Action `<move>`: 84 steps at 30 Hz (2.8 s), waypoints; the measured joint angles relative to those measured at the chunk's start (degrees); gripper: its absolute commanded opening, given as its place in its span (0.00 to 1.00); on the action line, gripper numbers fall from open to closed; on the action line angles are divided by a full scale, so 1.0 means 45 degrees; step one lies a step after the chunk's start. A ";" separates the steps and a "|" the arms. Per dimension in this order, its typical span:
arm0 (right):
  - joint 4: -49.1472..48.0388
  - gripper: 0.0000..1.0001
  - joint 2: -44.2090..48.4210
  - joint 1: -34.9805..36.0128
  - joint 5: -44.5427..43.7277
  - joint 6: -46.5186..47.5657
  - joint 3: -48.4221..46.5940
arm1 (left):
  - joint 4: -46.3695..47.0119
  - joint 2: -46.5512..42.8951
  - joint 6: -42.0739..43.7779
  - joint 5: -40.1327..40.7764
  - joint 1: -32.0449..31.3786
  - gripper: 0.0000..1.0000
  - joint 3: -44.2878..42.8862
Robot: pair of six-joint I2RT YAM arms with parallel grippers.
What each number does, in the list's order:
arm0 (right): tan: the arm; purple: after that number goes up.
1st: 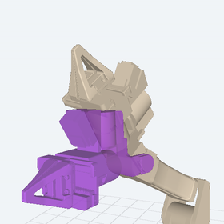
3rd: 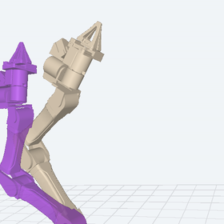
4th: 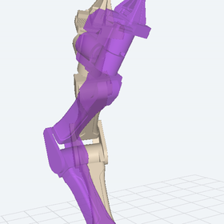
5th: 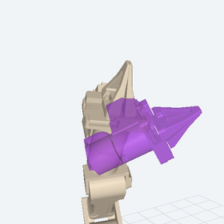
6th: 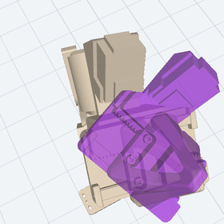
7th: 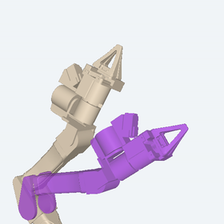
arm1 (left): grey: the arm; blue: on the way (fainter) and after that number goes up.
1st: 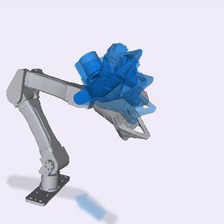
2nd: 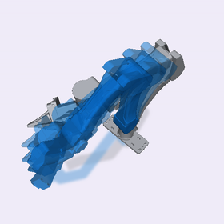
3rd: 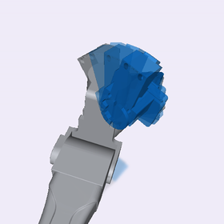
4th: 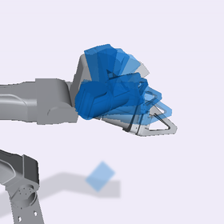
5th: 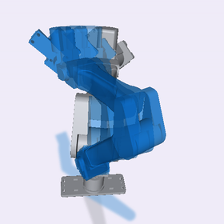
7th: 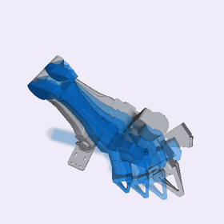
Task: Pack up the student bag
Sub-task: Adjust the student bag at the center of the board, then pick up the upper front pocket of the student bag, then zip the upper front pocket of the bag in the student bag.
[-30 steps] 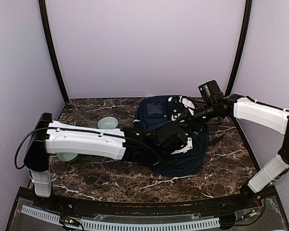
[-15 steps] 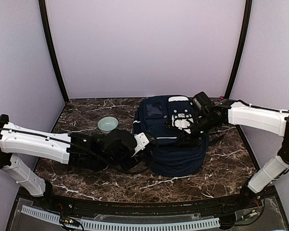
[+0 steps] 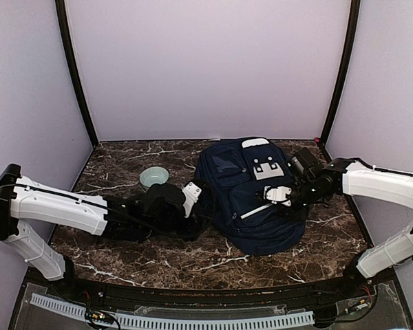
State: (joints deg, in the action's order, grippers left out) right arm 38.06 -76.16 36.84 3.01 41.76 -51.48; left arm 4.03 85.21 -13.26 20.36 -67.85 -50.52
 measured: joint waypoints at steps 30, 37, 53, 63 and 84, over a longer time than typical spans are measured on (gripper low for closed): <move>-0.0665 0.39 -0.3614 -0.1273 0.5387 -0.3429 -0.4478 | 0.3589 0.5100 0.1598 -0.5503 0.1753 0.41 -0.1948; -0.1715 0.37 -0.5940 -0.1321 0.6601 -0.4090 -0.4532 | 0.4420 0.5673 0.2157 -0.5464 0.1749 0.44 -0.1957; -0.2419 0.35 -0.6411 -0.1399 0.7339 -0.4357 -0.4537 | 0.3750 0.6567 0.2409 -0.5187 0.1749 0.08 -0.2671; -0.2414 0.34 -0.6523 -0.1404 0.7344 -0.4386 -0.4624 | 0.2346 0.6266 0.2472 -0.4828 0.1423 0.00 -0.3104; -0.2399 0.32 -0.6960 -0.1399 0.7762 -0.4459 -0.5013 | 0.1025 0.7247 0.2477 -0.7072 0.0379 0.00 -0.5863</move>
State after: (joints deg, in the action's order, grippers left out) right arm 27.27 -107.48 30.55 37.93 21.69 -74.04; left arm 8.64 117.82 -2.11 -11.46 -66.15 -76.90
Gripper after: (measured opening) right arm 0.322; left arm 0.033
